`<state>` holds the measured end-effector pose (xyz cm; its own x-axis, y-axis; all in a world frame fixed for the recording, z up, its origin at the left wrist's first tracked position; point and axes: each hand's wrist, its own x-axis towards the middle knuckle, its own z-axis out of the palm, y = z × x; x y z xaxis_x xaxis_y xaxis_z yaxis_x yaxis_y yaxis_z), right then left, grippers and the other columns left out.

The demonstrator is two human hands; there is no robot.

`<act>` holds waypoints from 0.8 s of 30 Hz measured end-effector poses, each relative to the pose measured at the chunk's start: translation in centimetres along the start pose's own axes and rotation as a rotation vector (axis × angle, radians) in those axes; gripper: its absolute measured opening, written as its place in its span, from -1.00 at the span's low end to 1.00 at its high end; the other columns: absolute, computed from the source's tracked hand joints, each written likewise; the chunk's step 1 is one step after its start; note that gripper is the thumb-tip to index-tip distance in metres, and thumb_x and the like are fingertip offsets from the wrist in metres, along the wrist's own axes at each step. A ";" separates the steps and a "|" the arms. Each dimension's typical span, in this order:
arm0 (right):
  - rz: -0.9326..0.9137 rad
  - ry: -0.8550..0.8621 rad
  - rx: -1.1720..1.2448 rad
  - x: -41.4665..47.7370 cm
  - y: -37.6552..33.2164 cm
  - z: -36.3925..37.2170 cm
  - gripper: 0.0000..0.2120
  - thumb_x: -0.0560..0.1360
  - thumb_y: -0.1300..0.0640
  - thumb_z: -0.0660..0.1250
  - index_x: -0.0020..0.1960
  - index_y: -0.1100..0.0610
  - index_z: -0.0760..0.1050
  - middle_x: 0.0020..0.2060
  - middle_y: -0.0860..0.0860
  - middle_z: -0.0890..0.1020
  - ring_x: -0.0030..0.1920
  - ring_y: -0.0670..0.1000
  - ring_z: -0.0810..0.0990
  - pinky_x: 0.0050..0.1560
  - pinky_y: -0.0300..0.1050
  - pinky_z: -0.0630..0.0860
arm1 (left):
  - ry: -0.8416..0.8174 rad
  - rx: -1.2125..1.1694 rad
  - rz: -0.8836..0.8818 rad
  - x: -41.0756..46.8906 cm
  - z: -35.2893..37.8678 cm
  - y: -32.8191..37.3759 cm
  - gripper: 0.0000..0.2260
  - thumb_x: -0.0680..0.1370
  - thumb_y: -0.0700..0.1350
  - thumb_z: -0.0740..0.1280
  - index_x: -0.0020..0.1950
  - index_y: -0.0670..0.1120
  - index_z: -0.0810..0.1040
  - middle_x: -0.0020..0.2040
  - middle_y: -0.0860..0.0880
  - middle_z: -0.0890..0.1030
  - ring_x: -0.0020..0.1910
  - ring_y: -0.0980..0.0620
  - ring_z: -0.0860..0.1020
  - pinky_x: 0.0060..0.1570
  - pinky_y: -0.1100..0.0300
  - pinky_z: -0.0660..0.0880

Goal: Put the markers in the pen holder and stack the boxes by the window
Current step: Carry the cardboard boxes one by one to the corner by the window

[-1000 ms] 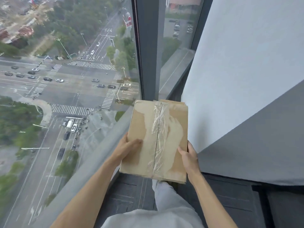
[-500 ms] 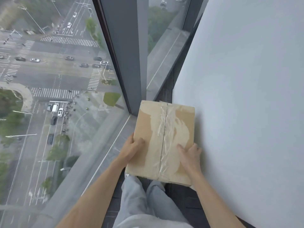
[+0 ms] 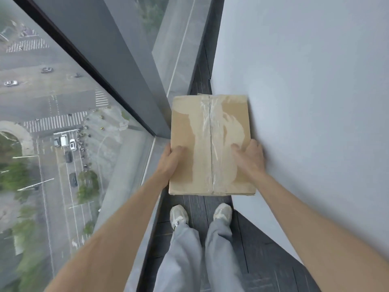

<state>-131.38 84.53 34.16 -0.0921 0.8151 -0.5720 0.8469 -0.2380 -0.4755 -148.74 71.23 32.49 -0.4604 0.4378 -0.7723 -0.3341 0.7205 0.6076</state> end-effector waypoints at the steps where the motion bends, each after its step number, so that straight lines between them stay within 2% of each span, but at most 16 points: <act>1: -0.010 -0.003 -0.004 1.0 -0.1 0.5 -0.44 0.52 -0.07 0.25 0.38 0.26 0.31 0.32 0.15 0.38 0.28 0.21 0.46 0.20 0.01 0.39 | 0.006 -0.003 -0.004 1.0 0.1 0.1 -0.63 0.63 0.00 0.17 0.44 0.02 0.34 0.20 0.02 0.53 -0.01 0.09 0.51 -0.18 0.18 0.42; 5: -0.081 -0.018 -0.058 4.6 -1.1 2.1 -0.48 0.54 -0.09 0.23 0.35 0.23 0.29 0.31 0.14 0.40 0.27 0.19 0.46 0.13 -0.02 0.36 | -0.010 -0.023 -0.015 4.4 0.3 0.6 -0.61 0.62 0.01 0.18 0.46 0.05 0.30 0.17 0.05 0.54 -0.03 0.14 0.52 -0.17 0.16 0.44; 9: -0.158 -0.044 -0.165 7.7 -1.7 3.2 -0.48 0.57 -0.12 0.17 0.35 0.24 0.26 0.33 0.18 0.42 0.31 0.21 0.44 0.21 0.05 0.37 | -0.004 -0.019 -0.071 7.7 0.2 1.1 -0.70 0.59 0.04 0.24 0.32 0.11 0.34 0.07 0.11 0.53 -0.05 0.14 0.50 -0.01 0.06 0.43; 14: -0.127 -0.027 -0.194 10.3 -1.5 3.4 -0.41 0.57 -0.14 0.15 0.42 0.26 0.25 0.39 0.20 0.41 0.38 0.22 0.40 0.27 0.03 0.35 | -0.035 0.046 -0.053 10.5 0.6 2.0 -0.77 0.60 -0.02 0.21 0.26 0.11 0.38 0.05 0.11 0.51 0.04 0.06 0.49 0.10 -0.04 0.47; 19: -0.140 -0.044 -0.226 11.5 -0.8 4.3 -0.35 0.56 -0.19 0.18 0.44 0.27 0.23 0.43 0.20 0.38 0.41 0.22 0.38 0.31 0.04 0.33 | -0.069 0.106 -0.042 11.8 0.5 2.3 -0.73 0.57 -0.10 0.16 0.26 0.07 0.41 0.17 0.04 0.51 0.13 0.02 0.48 0.08 -0.01 0.47; 24: -0.162 -0.087 -0.216 12.3 -0.3 5.4 -0.22 0.55 -0.24 0.16 0.55 0.26 0.08 0.51 0.20 0.28 0.48 0.21 0.29 0.42 0.06 0.27 | -0.083 0.106 -0.051 12.2 0.2 1.0 -0.67 0.53 -0.13 0.16 0.29 0.02 0.41 0.22 0.00 0.51 0.20 -0.02 0.48 0.10 -0.04 0.49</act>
<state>-135.64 91.78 23.65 -0.2720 0.7825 -0.5601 0.9087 0.0173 -0.4172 -154.52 77.40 23.62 -0.3740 0.4386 -0.8172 -0.2648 0.7939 0.5473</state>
